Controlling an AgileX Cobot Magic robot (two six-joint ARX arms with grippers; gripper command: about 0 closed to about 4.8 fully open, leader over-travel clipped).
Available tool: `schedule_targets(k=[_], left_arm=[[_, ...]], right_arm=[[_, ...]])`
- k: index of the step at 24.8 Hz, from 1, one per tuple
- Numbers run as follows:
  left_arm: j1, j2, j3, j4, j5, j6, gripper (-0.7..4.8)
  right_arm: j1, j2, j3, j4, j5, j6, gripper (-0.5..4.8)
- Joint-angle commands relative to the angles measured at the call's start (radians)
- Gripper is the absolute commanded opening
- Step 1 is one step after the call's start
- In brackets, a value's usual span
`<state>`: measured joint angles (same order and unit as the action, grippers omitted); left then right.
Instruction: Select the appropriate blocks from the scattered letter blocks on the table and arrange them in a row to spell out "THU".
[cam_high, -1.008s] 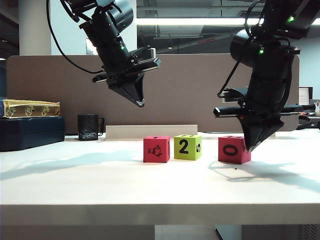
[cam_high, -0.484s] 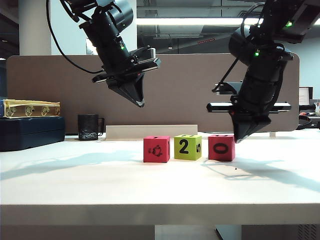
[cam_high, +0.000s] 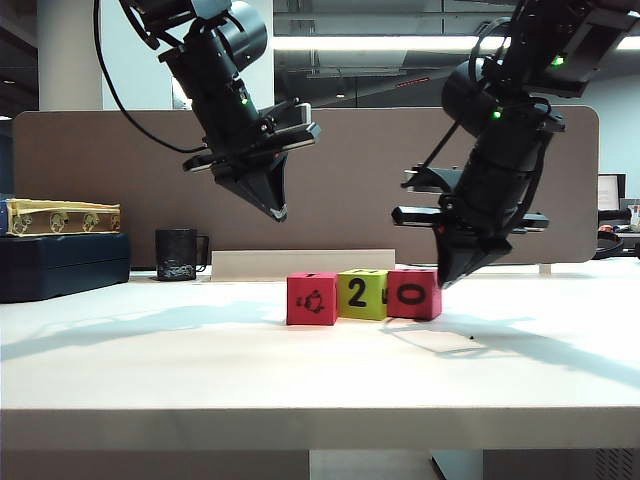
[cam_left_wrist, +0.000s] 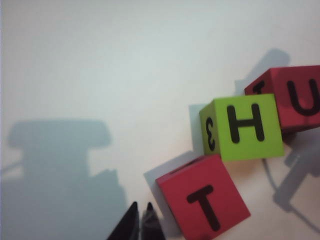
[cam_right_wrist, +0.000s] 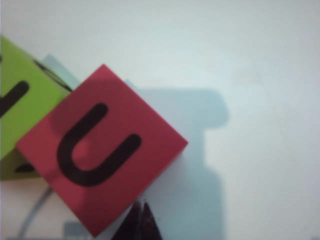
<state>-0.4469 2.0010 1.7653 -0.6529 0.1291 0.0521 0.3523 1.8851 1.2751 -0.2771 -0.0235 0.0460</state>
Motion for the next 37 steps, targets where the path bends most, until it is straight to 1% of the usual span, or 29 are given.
schedule_targets(k=[1, 4, 6, 7, 8, 10, 11, 14, 15, 19, 22, 27, 31, 33, 34, 37], left_arm=[[0.000, 0.008, -0.001, -0.019, 0.005, 0.000, 0.12], [0.001, 0.015, -0.001, -0.028, 0.005, 0.000, 0.12], [0.000, 0.014, 0.000, -0.062, 0.017, -0.007, 0.12], [0.000, 0.013, 0.000, -0.084, 0.042, -0.008, 0.12], [0.000, 0.013, 0.000, -0.126, 0.105, -0.021, 0.12], [-0.008, 0.014, -0.001, -0.201, 0.167, -0.026, 0.12], [-0.019, 0.014, -0.001, -0.220, 0.162, -0.026, 0.12], [-0.039, 0.019, -0.001, -0.216, 0.179, -0.026, 0.03], [-0.044, 0.023, -0.001, -0.209, 0.179, -0.026, -0.06], [-0.068, 0.080, -0.001, -0.167, 0.163, -0.032, -0.06], [-0.069, 0.116, -0.001, -0.133, 0.150, -0.034, -0.06], [-0.069, 0.120, -0.001, -0.077, 0.092, -0.034, -0.06], [-0.068, 0.120, -0.001, -0.046, 0.090, -0.034, -0.06], [-0.068, 0.120, -0.001, -0.021, 0.066, -0.034, -0.06], [-0.068, 0.120, -0.001, -0.018, 0.051, -0.034, -0.06], [-0.068, 0.125, -0.001, -0.039, 0.046, -0.034, -0.06]], right_arm=[[0.004, -0.005, 0.019, 0.013, -0.010, -0.006, -0.06], [0.004, -0.005, 0.021, 0.006, -0.012, -0.006, -0.06], [0.004, -0.005, 0.021, -0.019, 0.034, -0.007, -0.06], [0.004, -0.005, 0.021, -0.025, 0.046, -0.014, -0.06], [0.004, -0.005, 0.021, -0.027, 0.050, -0.025, -0.06], [0.004, -0.008, 0.021, -0.029, 0.049, -0.025, -0.06], [0.004, -0.008, 0.021, -0.029, 0.048, -0.025, -0.06], [0.004, -0.008, 0.021, -0.030, 0.047, -0.025, -0.06], [0.004, -0.008, 0.021, -0.032, 0.047, -0.025, -0.06], [0.004, -0.010, 0.021, -0.042, 0.047, -0.025, -0.06], [0.004, -0.016, 0.021, -0.056, 0.047, -0.025, -0.06], [0.004, -0.021, 0.021, -0.060, 0.047, -0.025, -0.06], [0.004, -0.021, 0.021, -0.063, 0.047, -0.025, -0.06], [0.004, -0.021, 0.021, -0.063, 0.047, -0.025, -0.06], [0.004, -0.021, 0.021, -0.064, 0.047, -0.025, -0.06], [0.004, -0.021, 0.021, -0.066, 0.047, -0.025, -0.06]])
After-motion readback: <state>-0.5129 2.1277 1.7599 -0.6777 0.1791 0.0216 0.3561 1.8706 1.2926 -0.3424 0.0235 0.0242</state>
